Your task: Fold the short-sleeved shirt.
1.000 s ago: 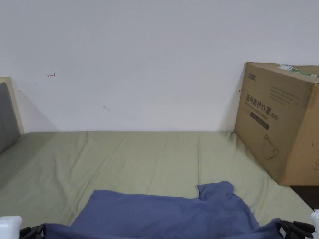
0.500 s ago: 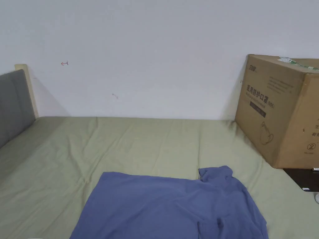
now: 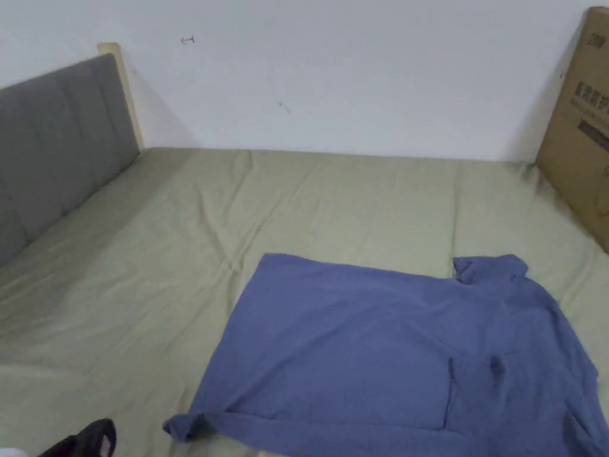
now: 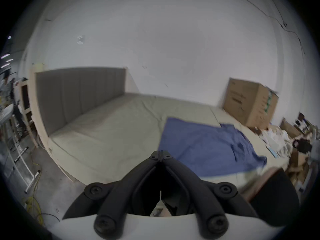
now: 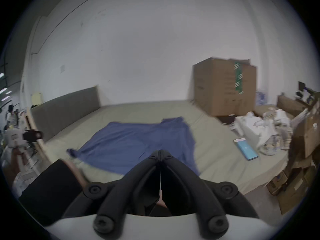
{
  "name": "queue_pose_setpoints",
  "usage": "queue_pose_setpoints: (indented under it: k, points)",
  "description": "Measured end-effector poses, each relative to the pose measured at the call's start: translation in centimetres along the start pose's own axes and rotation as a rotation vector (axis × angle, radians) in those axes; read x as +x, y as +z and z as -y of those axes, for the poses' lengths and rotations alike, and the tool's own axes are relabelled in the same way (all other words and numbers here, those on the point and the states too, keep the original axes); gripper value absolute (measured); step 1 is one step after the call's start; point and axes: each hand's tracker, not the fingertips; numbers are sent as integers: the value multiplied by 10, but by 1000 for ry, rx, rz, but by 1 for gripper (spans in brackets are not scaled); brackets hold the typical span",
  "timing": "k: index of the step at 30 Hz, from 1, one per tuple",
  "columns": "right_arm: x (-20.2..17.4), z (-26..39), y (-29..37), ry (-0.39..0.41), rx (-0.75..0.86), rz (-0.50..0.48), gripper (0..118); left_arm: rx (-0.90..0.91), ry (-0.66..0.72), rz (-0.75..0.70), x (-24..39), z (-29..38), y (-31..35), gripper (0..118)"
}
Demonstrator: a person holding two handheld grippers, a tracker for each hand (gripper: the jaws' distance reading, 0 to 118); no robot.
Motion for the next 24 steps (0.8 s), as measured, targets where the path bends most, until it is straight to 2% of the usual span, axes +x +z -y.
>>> queue_pose_setpoints:
  k: [1, 3, 5, 6, 7, 8, 9, 11, 14, 15, 16, 17, 18, 24]
  points:
    - [-4, -1, -5, 17, -42, -33, 0, -33, -22, 12, 0, 7, -11, 0]
    - [-13, -2, -11, 90, -46, -4, 0, -109, -59, -3, -2, 18, -34, 0]
    - [-18, -7, -16, 86, -52, -23, 0, -161, -56, -7, -11, 25, -66, 0]
    - [-19, -10, -17, 83, -57, -30, 0, -179, -58, -8, -13, 29, -79, 11]
    - [-22, -12, -19, 82, -60, -40, 0, -222, -74, 8, -17, 31, -99, 50]
    - [-23, -15, -21, 85, -64, -53, 0, -274, -93, 8, -20, 32, -118, 84]
    - [-24, -17, -24, 92, -68, -60, 0, -327, -101, 4, -22, 33, -134, 100]
    - [-24, -22, -30, 106, -98, -59, 0, -314, -104, 19, -25, 35, -155, 95]
    - [-23, -27, -34, 112, -125, -47, 0, -344, -176, 6, -24, 38, -181, 94]
    - [-23, -29, -34, 114, -127, -41, 0, -369, -192, 9, -24, 39, -188, 87]
    - [-23, -30, -35, 117, -135, -38, 0, -388, -196, 24, -24, 40, -194, 49]
    - [-23, -30, -37, 121, -142, -37, 0, -394, -193, 39, -23, 40, -196, 0]
    - [-23, -30, -40, 127, -147, -33, 0, -398, -186, 66, -20, 41, -196, 3]
    - [-14, -18, -69, 139, -239, -23, 0, -346, -221, 105, -8, 42, -181, 2]
